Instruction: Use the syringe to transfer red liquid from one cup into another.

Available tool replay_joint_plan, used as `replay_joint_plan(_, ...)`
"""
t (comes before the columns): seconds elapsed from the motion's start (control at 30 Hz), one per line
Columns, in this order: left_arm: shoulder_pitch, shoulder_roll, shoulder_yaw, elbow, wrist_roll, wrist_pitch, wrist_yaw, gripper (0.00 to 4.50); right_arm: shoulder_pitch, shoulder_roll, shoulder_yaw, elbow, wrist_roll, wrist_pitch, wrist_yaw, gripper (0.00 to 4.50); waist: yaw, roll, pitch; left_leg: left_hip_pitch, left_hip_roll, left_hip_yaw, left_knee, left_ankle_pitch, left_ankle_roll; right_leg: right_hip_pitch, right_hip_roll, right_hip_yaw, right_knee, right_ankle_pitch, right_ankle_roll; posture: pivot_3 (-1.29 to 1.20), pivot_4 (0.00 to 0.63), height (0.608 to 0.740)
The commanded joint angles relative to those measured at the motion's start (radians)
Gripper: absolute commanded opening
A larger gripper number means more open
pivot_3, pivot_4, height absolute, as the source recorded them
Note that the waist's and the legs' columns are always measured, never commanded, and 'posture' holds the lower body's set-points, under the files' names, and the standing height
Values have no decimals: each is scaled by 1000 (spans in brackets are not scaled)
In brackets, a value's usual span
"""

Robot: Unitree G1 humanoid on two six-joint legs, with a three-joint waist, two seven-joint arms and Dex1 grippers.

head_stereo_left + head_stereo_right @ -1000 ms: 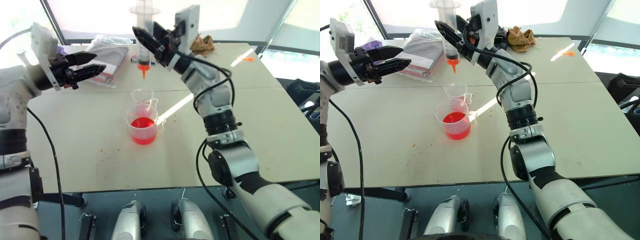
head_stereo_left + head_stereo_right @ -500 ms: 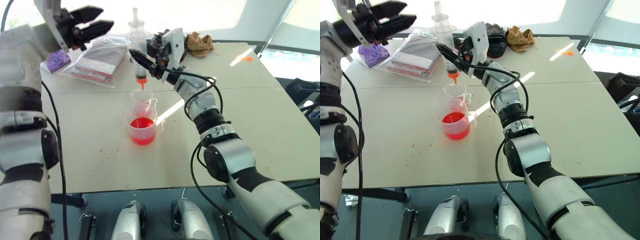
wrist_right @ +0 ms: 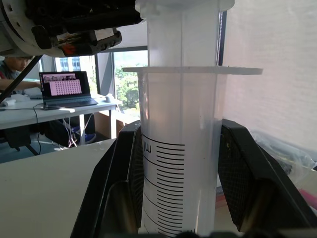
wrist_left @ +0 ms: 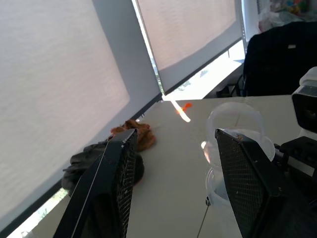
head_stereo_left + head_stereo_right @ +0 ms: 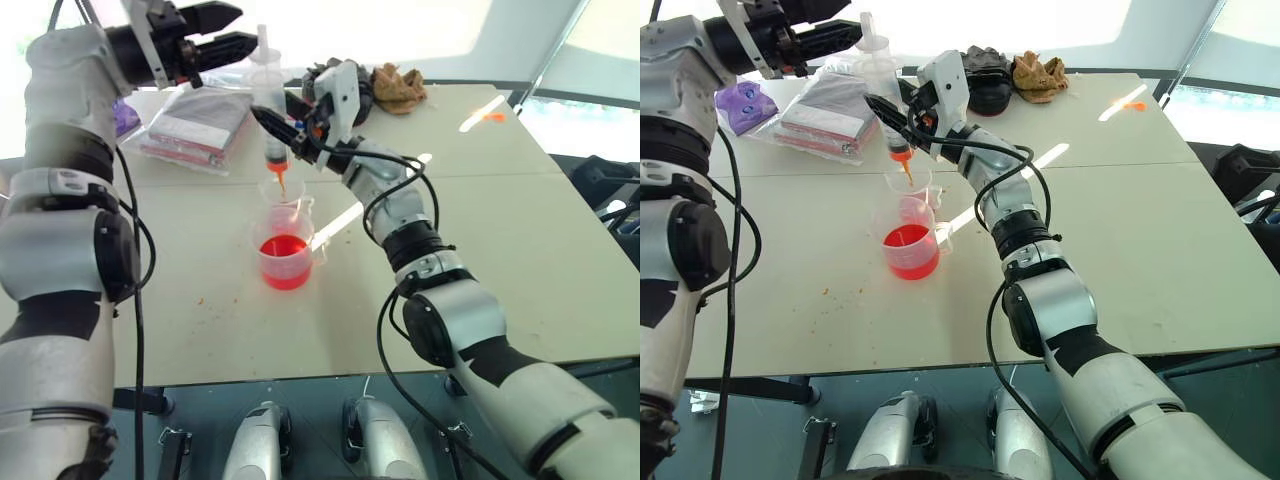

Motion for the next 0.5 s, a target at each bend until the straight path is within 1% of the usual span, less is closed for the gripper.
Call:
replay_joint_plan(0.03, -48, -3, 6, 10, 17, -23, -12, 2585, -17, 14, 1, -39, -5, -31, 7, 1562, 0, 0, 0, 0, 0, 0, 0, 0, 0, 0, 0, 0, 0, 0, 0, 0, 150, 740)
replay_joint_plan(0.27, -33, -7, -47, 23, 92, -63, -60, 2585, -24, 18, -4, -16, -25, -56, -7, 1562, 0, 0, 0, 0, 0, 0, 0, 0, 0, 0, 0, 0, 0, 0, 0, 0, 150, 740)
replay_joint_plan(0.5, -6, -7, -51, 27, 119, -68, -87, 2585, -39, 18, -17, 9, -31, -78, -22, 1562, 0, 0, 0, 0, 0, 0, 0, 0, 0, 0, 0, 0, 0, 0, 0, 0, 150, 740)
